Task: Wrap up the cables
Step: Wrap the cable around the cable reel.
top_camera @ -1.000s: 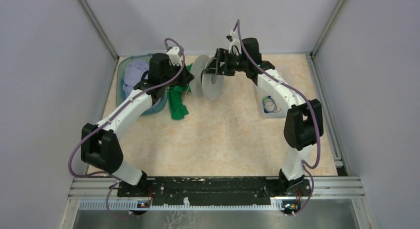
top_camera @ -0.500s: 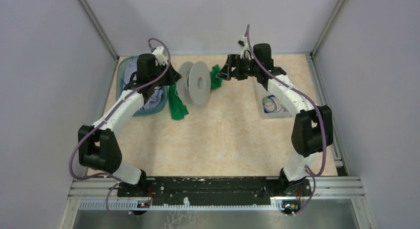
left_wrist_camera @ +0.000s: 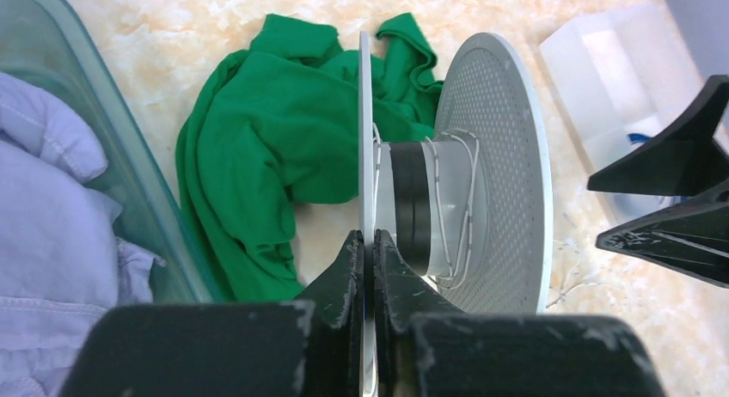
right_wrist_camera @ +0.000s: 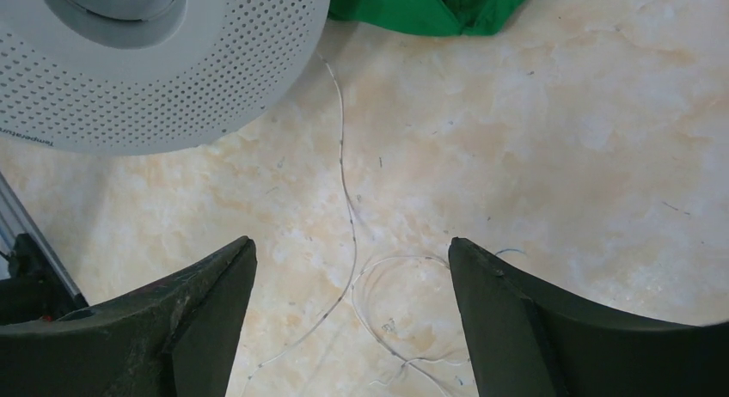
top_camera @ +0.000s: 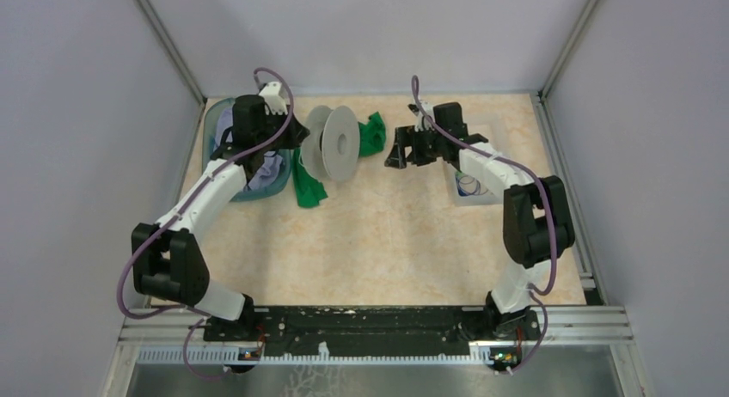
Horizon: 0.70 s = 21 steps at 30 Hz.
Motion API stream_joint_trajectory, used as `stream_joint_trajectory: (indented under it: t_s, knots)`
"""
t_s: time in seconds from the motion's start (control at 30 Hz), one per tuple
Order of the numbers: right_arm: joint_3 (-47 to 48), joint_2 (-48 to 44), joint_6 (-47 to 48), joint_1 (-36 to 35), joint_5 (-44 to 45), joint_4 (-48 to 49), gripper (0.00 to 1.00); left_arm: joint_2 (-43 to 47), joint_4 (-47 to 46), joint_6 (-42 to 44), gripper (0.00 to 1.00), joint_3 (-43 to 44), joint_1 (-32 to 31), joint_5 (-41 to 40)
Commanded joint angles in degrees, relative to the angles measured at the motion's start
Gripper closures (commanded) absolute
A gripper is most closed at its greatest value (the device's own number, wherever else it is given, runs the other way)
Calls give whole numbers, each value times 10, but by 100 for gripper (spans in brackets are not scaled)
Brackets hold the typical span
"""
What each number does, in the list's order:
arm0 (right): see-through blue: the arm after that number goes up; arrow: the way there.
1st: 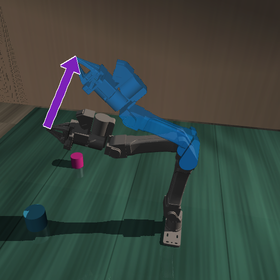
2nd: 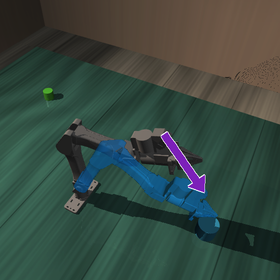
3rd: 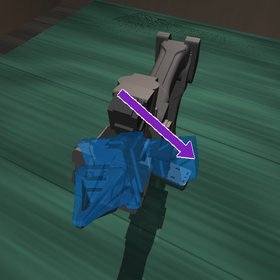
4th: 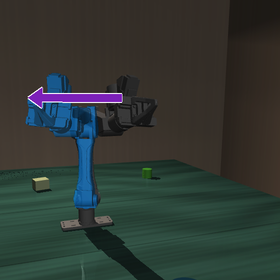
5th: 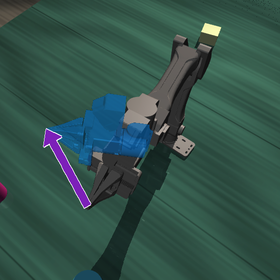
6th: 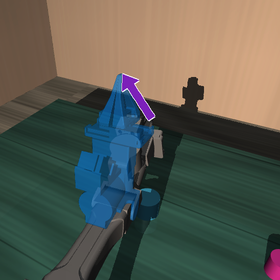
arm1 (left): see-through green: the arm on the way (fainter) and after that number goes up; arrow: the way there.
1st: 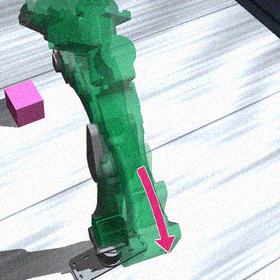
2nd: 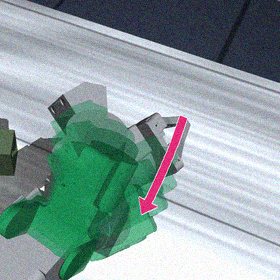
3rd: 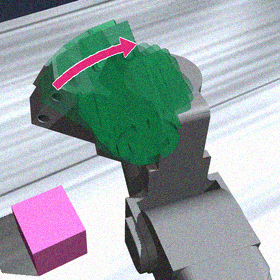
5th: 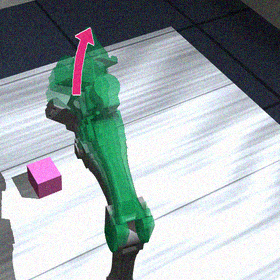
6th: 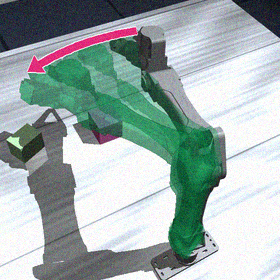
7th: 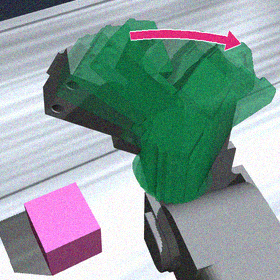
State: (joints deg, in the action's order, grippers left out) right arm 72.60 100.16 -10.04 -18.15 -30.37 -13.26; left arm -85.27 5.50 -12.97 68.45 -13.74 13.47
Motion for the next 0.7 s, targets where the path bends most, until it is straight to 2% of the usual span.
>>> stream_joint_trajectory:
  t_s: [0.0,0.23,0.33,0.47,0.67]
  knots:
    - [-20,-2,46,-21,24,17,18,24,-48,25,100,-8,-1,-14]
    - [-43,11,74,-62,104,13,21,27,-62,36,100,-19,-2,-13]
    - [-42,18,80,-78,137,5,27,30,-69,39,100,-21,-2,-12]
    - [-47,20,82,-83,133,-4,41,32,-78,42,100,-19,-2,-17]
    - [-66,3,78,-91,97,-20,43,29,-79,43,100,-11,-2,-40]
